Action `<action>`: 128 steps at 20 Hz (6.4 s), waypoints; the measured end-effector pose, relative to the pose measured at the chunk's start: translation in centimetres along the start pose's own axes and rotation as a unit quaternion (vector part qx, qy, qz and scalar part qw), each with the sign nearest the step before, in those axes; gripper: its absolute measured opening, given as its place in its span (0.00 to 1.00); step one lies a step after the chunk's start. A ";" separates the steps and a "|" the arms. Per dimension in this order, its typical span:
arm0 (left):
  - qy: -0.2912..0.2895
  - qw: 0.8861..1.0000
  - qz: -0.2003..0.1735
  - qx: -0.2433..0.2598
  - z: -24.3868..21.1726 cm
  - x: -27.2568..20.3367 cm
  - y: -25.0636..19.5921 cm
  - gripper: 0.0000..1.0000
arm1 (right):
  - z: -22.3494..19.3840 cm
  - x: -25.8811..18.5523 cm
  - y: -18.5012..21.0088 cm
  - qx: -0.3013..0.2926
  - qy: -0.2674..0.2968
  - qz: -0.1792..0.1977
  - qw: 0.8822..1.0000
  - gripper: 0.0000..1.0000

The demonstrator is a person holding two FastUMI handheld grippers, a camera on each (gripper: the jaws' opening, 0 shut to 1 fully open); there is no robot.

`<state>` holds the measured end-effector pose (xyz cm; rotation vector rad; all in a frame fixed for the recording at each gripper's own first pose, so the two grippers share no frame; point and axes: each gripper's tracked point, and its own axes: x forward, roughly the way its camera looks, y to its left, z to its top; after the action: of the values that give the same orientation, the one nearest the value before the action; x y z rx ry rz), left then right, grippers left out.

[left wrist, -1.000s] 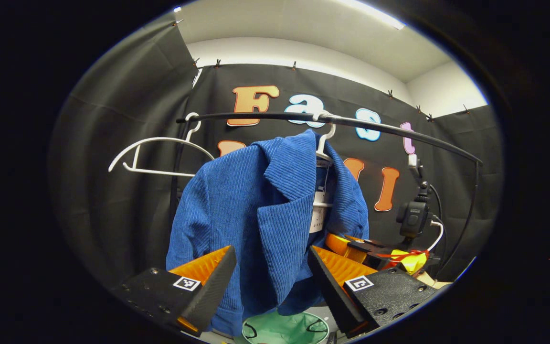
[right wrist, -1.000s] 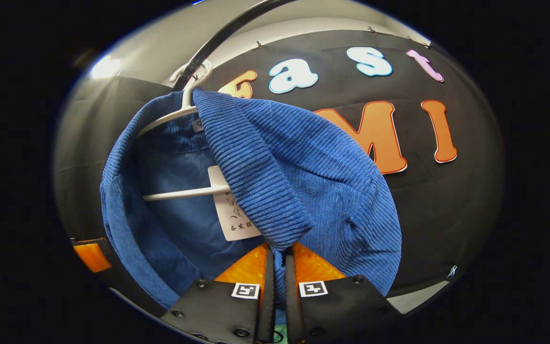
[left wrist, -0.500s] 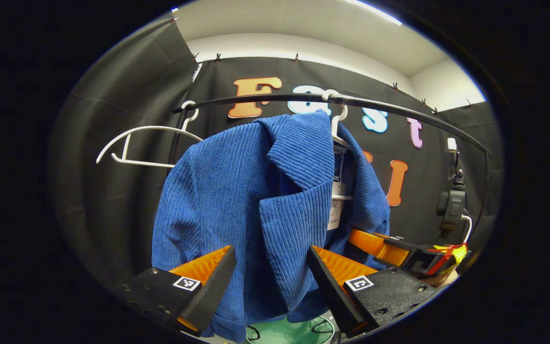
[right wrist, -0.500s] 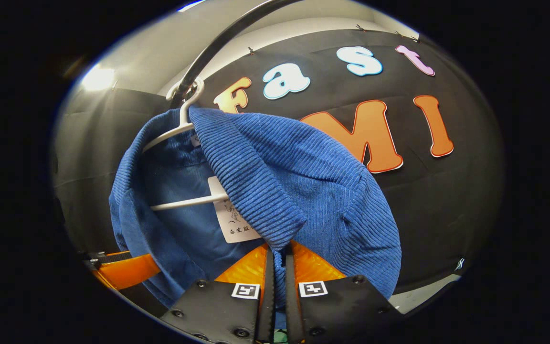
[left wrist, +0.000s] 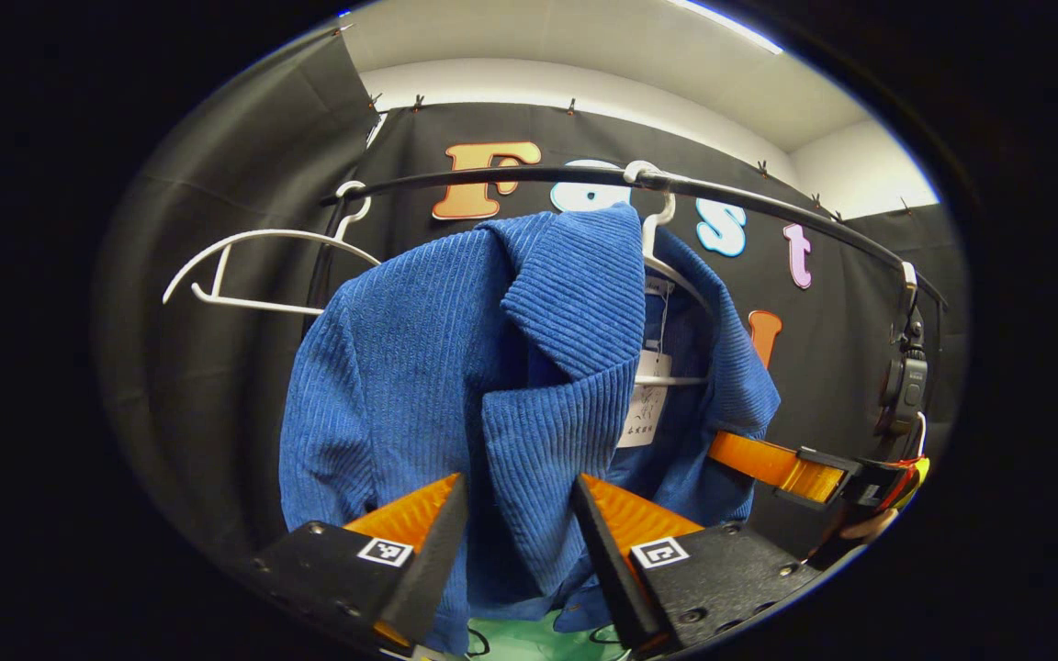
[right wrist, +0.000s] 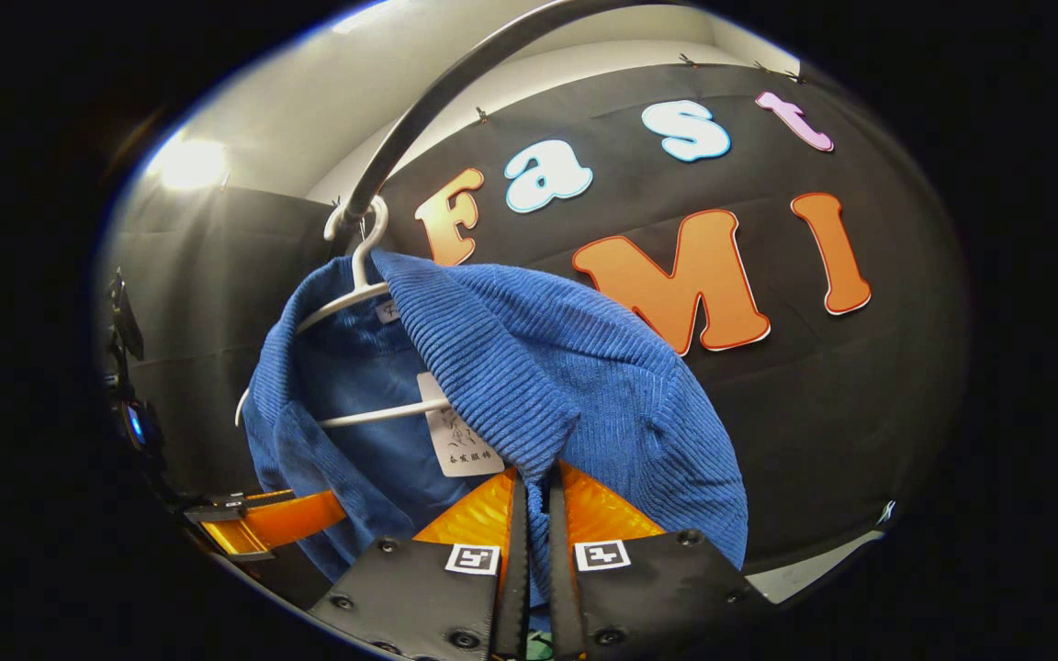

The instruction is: Grasp the clothes on the hanger with both hands and then place them into the laundry hamper below.

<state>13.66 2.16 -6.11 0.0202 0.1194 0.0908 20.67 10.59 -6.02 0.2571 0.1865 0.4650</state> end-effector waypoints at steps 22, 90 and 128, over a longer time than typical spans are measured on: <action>-0.039 0.999 -0.012 0.019 8.8 -5.2 2.1 0.04 | 7.7 -1.7 -3.2 0.111 -0.049 0.051 0.991 0.17; 0.054 0.993 0.022 0.100 -1.0 0.8 14.0 0.04 | -3.6 2.1 -15.7 0.309 0.013 -0.106 0.945 0.07; 0.153 0.968 -0.191 0.055 -11.6 -2.7 -9.3 0.03 | -12.6 -9.8 -5.9 0.160 0.063 -0.195 0.965 0.07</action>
<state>10.46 -7.20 -17.55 0.0940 0.4352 -0.3002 11.57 3.44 -18.55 0.4972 0.4300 0.0556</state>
